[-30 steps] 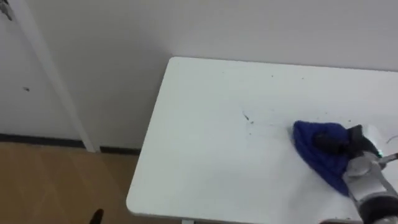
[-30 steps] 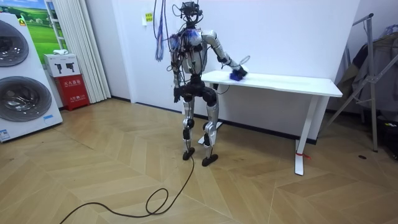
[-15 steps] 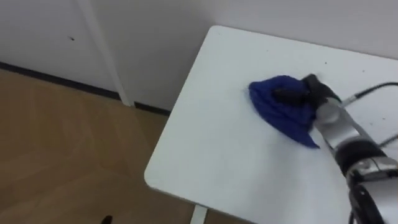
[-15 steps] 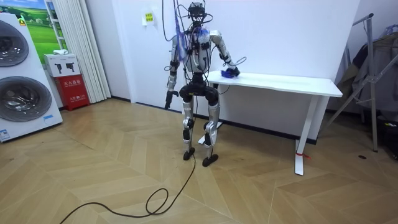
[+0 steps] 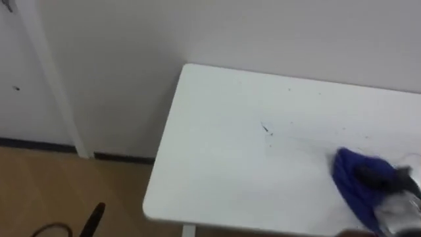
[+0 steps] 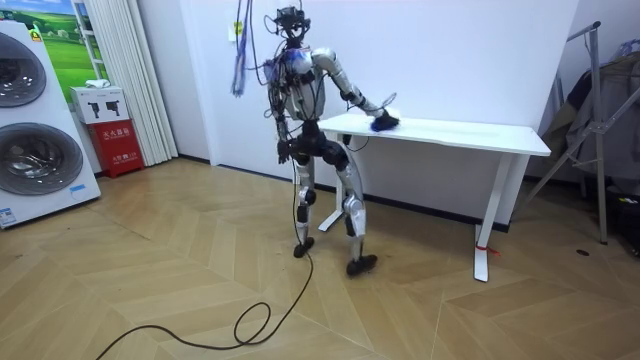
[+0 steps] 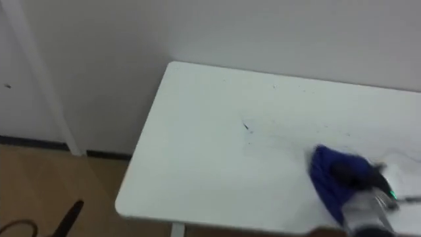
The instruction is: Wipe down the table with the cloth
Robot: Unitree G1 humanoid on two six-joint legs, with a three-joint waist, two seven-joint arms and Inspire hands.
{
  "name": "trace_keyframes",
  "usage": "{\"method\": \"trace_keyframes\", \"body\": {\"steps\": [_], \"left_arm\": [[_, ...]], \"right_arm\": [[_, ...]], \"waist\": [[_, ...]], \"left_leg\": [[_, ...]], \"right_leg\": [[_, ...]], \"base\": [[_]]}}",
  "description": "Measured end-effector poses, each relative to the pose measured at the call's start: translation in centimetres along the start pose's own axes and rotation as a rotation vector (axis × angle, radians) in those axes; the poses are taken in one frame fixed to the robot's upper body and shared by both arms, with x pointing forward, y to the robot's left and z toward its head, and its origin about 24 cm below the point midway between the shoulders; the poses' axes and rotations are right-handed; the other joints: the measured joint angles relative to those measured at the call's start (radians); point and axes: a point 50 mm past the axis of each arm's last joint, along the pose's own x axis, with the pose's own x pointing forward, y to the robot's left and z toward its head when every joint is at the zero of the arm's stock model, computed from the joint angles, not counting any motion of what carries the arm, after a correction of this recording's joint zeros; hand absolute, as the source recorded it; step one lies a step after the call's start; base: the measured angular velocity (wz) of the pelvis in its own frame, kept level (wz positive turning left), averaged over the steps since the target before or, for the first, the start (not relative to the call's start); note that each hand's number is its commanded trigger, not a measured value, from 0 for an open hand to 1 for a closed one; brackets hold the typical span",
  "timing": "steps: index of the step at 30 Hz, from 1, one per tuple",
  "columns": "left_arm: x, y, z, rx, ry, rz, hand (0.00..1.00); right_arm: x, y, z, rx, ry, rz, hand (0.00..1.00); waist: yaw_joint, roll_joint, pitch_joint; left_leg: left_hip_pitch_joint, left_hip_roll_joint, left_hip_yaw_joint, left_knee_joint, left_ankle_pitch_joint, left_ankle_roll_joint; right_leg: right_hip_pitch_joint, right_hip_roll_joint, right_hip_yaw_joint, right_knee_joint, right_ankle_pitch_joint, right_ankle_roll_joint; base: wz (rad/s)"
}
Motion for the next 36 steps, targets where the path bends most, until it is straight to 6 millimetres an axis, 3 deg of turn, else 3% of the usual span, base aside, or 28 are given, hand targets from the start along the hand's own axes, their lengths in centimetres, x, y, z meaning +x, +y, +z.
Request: {"method": "trace_keyframes", "body": {"steps": [1, 2, 3, 4, 5, 7, 8, 9, 10, 11, 12, 13, 14, 15, 16, 17, 18, 20, 21, 24, 25, 27, 30, 32, 33, 34, 35, 36], "left_arm": [[0.0, 0.0, 1.2, 0.009, -0.022, -0.005, 0.00], [-0.2, -0.2, 3.5, 0.017, -0.071, -0.018, 0.00], [-0.5, -0.9, 5.4, 0.038, -0.123, -0.036, 0.00], [-0.7, -1.2, 6.0, 0.035, -0.138, -0.045, 0.00], [-0.7, -1.4, 6.2, 0.031, -0.144, -0.052, 0.00], [-0.5, -1.2, 4.8, 0.018, -0.109, -0.048, 0.00], [-0.3, -0.8, 3.5, 0.009, -0.079, -0.038, 0.00], [-0.2, -0.5, 2.3, 0.003, -0.058, -0.031, 0.00], [-0.1, -0.6, 1.5, 0.001, -0.041, -0.032, 0.00], [-0.1, -1.1, -0.8, 0.004, 0.014, -0.045, 0.00], [-0.2, -1.5, -2.8, 0.017, 0.065, -0.056, 0.00], [-0.3, -1.6, -3.6, 0.018, 0.084, -0.058, 0.00], [-0.3, -1.7, -4.4, 0.018, 0.110, -0.062, 0.00], [-0.4, -1.9, -4.8, 0.017, 0.121, -0.068, 0.00], [-0.4, -2.0, -4.7, 0.016, 0.120, -0.071, 0.00], [-0.4, -2.2, -4.5, 0.011, 0.108, -0.075, 0.00], [-0.4, -2.5, -4.1, -0.012, 0.093, -0.081, 0.00], [-0.5, -2.8, -3.4, -0.043, 0.067, -0.084, 0.00], [-0.5, -2.8, -2.5, -0.051, 0.031, -0.077, 0.00], [-0.6, -3.0, 0.0, -0.067, -0.046, -0.070, 0.00], [-0.7, -3.1, 0.4, -0.074, -0.058, -0.072, 0.00], [-0.7, -2.9, 0.7, -0.102, -0.070, -0.066, 0.00], [-0.7, -3.1, -0.6, -0.111, -0.038, -0.069, 0.00], [-0.7, -2.7, -3.7, -0.146, 0.037, -0.051, 0.00], [-0.7, -1.7, -5.8, -0.146, 0.083, -0.011, 0.00], [-0.8, -1.0, -7.0, -0.140, 0.108, 0.013, 0.00], [-1.1, 0.3, -9.4, -0.114, 0.168, 0.063, 0.00], [-1.6, 1.4, -11.8, -0.087, 0.228, 0.099, 0.00]], "right_arm": [[-0.6, 1.6, 5.9, -0.035, -0.170, 0.075, 1.00], [-1.3, 2.0, 10.5, -0.048, -0.306, 0.119, 1.00], [-1.9, 1.8, 13.4, -0.049, -0.399, 0.145, 1.00], [-2.0, 1.7, 14.3, -0.046, -0.428, 0.151, 1.00], [-2.0, 1.4, 14.9, -0.041, -0.456, 0.160, 1.00], [-1.6, 1.4, 13.5, -0.037, -0.420, 0.162, 1.00], [-1.0, 1.4, 11.3, -0.029, -0.366, 0.163, 1.00], [-0.4, 1.2, 7.3, -0.030, -0.278, 0.155, 1.00], [-0.3, 0.7, 5.7, 0.006, -0.274, 0.123, 1.00], [-0.1, -0.3, 2.6, 0.002, -0.236, 0.084, 1.00], [0.1, -1.6, -0.4, -0.004, -0.178, 0.039, 1.00], [0.1, -2.1, -1.6, 0.010, -0.148, 0.019, 1.00], [0.1, -3.5, -3.7, 0.023, -0.094, -0.030, 1.00], [0.1, -4.2, -4.9, 0.023, -0.066, -0.051, 1.00], [0.1, -4.4, -4.9, 0.022, -0.065, -0.057, 1.00], [0.1, -4.3, -4.7, 0.023, -0.065, -0.052, 1.00], [0.2, -4.0, -3.8, 0.004, -0.088, -0.039, 1.00], [0.0, -2.9, -1.1, -0.034, -0.148, 0.005, 1.00], [-0.5, -2.2, 0.5, -0.072, -0.204, 0.021, 1.00], [-1.0, -1.0, 3.1, -0.108, -0.290, 0.049, 1.00], [-0.9, -1.0, 3.3, -0.110, -0.293, 0.050, 1.00], [-0.8, -1.1, 3.1, -0.106, -0.283, 0.054, 1.00], [-0.7, -1.1, 1.7, -0.071, -0.254, 0.044, 1.00], [-0.9, -1.4, -2.0, 0.004, -0.176, 0.002, 1.00], [-1.1, -2.0, -4.9, 0.035, -0.094, -0.039, 1.00], [-1.3, -2.4, -6.5, 0.054, -0.045, -0.061, 1.00], [-1.9, -3.2, -10.1, 0.092, 0.074, -0.110, 1.00], [-2.7, -4.1, -13.3, 0.118, 0.186, -0.157, 1.00]], "waist": [[-0.001, -0.003, 0.0029], [0.008, -0.012, 0.0136], [0.045, -0.017, 0.0176], [0.058, -0.021, 0.0182], [0.066, -0.034, 0.0181], [0.064, -0.040, 0.0179], [0.042, -0.037, 0.0169], [0.022, -0.038, 0.0134], [0.008, -0.038, 0.0132], [-0.029, -0.039, 0.0109], [-0.061, -0.031, 0.0094], [-0.071, -0.025, 0.0098], [-0.084, -0.015, 0.0094], [-0.081, -0.004, 0.0053], [-0.078, 0.002, 0.0053], [-0.047, 0.009, 0.0017], [-0.009, 0.015, 0.0001], [0.014, 0.017, -0.0048], [0.016, 0.011, -0.0070], [0.015, -0.012, -0.0044], [0.015, -0.016, -0.0051], [-0.004, -0.041, 0.0024], [-0.036, -0.048, 0.0040], [-0.077, -0.053, 0.0027], [-0.091, -0.062, -0.0004], [-0.096, -0.066, -0.0028], [-0.102, -0.083, -0.0119], [-0.109, -0.095, -0.0153]], "left_leg": [[-0.046, 0.010, -0.053, 0.037, -0.011, -0.020], [-0.086, 0.013, -0.106, 0.056, -0.009, -0.043], [-0.116, 0.015, -0.168, 0.063, -0.004, -0.069], [-0.122, 0.017, -0.194, 0.058, 0.002, -0.084], [-0.126, 0.024, -0.232, 0.040, 0.017, -0.113], [-0.111, 0.062, -0.282, 0.012, 0.031, -0.160], [-0.106, 0.097, -0.297, -0.003, 0.045, -0.206], [-0.116, 0.150, -0.254, -0.007, 0.078, -0.225], [-0.127, 0.168, -0.214, 0.004, 0.097, -0.202], [-0.138, 0.156, -0.118, 0.057, 0.113, -0.159], [-0.122, 0.100, -0.052, 0.069, 0.088, -0.115], [-0.110, 0.063, -0.045, 0.061, 0.073, -0.093], [-0.076, -0.007, -0.042, 0.027, 0.055, -0.063], [-0.036, -0.054, -0.034, -0.025, 0.049, -0.044], [-0.014, -0.064, -0.030, -0.052, 0.047, -0.031], [0.027, -0.071, -0.030, -0.101, 0.053, -0.024], [0.062, -0.070, -0.025, -0.146, 0.067, -0.029], [0.087, -0.068, -0.009, -0.199, 0.088, -0.040], [0.088, -0.067, 0.005, -0.225, 0.102, -0.047], [0.084, -0.061, 0.013, -0.263, 0.125, -0.061], [0.084, -0.058, 0.012, -0.269, 0.127, -0.064], [0.084, -0.052, -0.002, -0.278, 0.134, -0.074], [0.084, -0.046, -0.033, -0.287, 0.140, -0.083], [0.094, -0.049, -0.079, -0.292, 0.140, -0.083], [0.110, -0.053, -0.093, -0.298, 0.140, -0.083], [0.115, -0.054, -0.094, -0.300, 0.140, -0.083], [0.125, -0.057, -0.096, -0.307, 0.140, -0.083], [0.132, -0.061, -0.105, -0.306, 0.139, -0.082]], "right_leg": [[0.010, -0.009, 0.009, -0.062, 0.012, 0.006], [0.018, -0.019, 0.005, -0.094, 0.030, 0.012], [0.022, -0.021, 0.004, -0.119, 0.056, 0.008], [0.025, -0.021, 0.003, -0.128, 0.069, 0.004], [0.030, -0.020, -0.005, -0.137, 0.094, 0.005], [0.029, 0.008, -0.069, -0.133, 0.107, 0.007], [0.020, 0.041, -0.101, -0.071, 0.105, 0.047], [0.021, 0.059, -0.156, 0.003, 0.038, 0.058], [0.022, 0.060, -0.184, 0.026, 0.014, 0.041], [0.033, 0.066, -0.195, 0.029, -0.009, 0.003], [0.060, 0.075, -0.202, -0.004, -0.007, -0.018], [0.073, 0.076, -0.205, -0.022, -0.007, -0.032], [0.090, 0.088, -0.215, -0.044, -0.005, -0.056], [0.091, 0.102, -0.207, -0.056, -0.006, -0.082], [0.088, 0.118, -0.190, -0.059, -0.007, -0.106], [0.073, 0.145, -0.144, -0.063, -0.006, -0.135], [0.054, 0.166, -0.081, -0.068, 0.003, -0.150], [0.022, 0.185, -0.020, -0.066, 0.011, -0.162], [-0.003, 0.195, 0.008, -0.065, 0.017, -0.157], [-0.028, 0.202, 0.020, -0.066, 0.041, -0.120], [-0.028, 0.205, 0.020, -0.066, 0.041, -0.118], [-0.016, 0.205, 0.000, -0.070, 0.047, -0.065], [0.013, 0.211, -0.041, -0.102, 0.048, -0.062], [0.066, 0.210, -0.091, -0.145, 0.048, -0.052], [0.104, 0.210, -0.112, -0.171, 0.048, -0.045], [0.121, 0.210, -0.122, -0.185, 0.049, -0.042], [0.150, 0.210, -0.139, -0.209, 0.053, -0.035], [0.168, 0.210, -0.144, -0.215, 0.056, -0.032]], "base": [[-0.26], [0.13], [0.41], [0.72], [0.95], [0.99], [1.15], [1.20], [1.02], [0.70], [0.58], [0.39], [0.07], [-0.14], [-0.65], [-1.22], [-1.40], [-1.14], [-0.71], [-0.23], [0.00], [0.17], [0.40], [0.73], [0.66], [0.53], [0.44], [0.40]]}}
